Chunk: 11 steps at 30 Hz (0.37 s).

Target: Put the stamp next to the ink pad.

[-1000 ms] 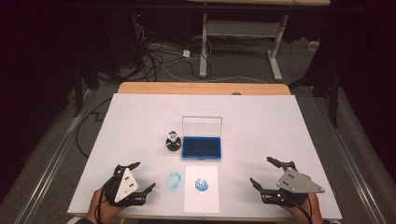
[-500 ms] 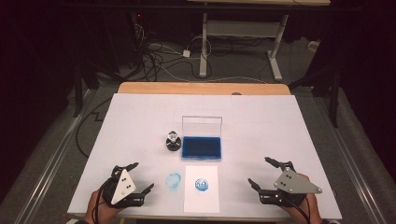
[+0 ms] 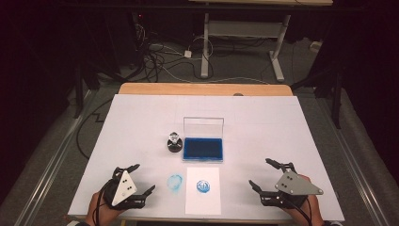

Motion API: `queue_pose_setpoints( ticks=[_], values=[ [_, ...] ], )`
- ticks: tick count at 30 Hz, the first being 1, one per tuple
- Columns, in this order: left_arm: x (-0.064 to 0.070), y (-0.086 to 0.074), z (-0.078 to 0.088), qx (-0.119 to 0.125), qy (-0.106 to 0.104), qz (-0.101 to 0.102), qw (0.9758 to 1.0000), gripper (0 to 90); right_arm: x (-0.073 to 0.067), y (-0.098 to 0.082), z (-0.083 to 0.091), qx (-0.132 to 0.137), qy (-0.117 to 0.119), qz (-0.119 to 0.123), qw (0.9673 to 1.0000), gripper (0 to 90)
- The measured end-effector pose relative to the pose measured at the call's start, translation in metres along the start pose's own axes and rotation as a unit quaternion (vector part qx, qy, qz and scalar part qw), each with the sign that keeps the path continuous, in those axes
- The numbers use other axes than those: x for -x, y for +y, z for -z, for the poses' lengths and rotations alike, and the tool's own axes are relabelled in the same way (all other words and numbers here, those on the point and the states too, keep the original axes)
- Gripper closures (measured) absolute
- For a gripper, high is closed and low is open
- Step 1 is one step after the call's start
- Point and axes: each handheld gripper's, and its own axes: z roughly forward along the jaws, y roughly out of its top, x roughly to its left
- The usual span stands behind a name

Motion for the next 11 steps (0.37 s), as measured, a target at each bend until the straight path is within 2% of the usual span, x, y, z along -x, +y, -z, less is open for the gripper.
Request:
queue_pose_setpoints(
  ticks=[11],
  values=[
    [-0.0024, -0.0002, -0.0018, 0.0, -0.009, 0.007, 0.9999, 15.0, 0.0012, -0.001, -0.0013, -0.001, 0.002, -0.004, 1.0, 17.4]
  ],
)
